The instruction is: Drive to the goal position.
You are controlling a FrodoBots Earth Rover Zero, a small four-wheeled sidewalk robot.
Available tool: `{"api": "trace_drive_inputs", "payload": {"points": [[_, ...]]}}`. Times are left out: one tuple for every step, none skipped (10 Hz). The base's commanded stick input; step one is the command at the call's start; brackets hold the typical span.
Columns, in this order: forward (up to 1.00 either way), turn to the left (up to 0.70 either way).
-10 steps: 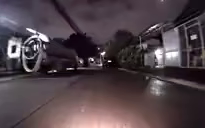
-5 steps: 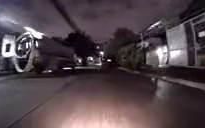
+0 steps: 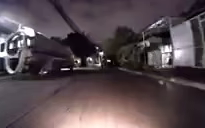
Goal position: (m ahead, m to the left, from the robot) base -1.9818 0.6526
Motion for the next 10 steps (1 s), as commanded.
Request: {"api": "trace_drive_inputs", "payload": {"points": [[1.00,0.00],[1.00,0.00],[1.00,0.00],[1.00,0.00],[1.00,0.00],[1.00,0.00],[1.00,0.00],[1.00,0.00],[1.00,0.00],[1.00,0.00]]}}
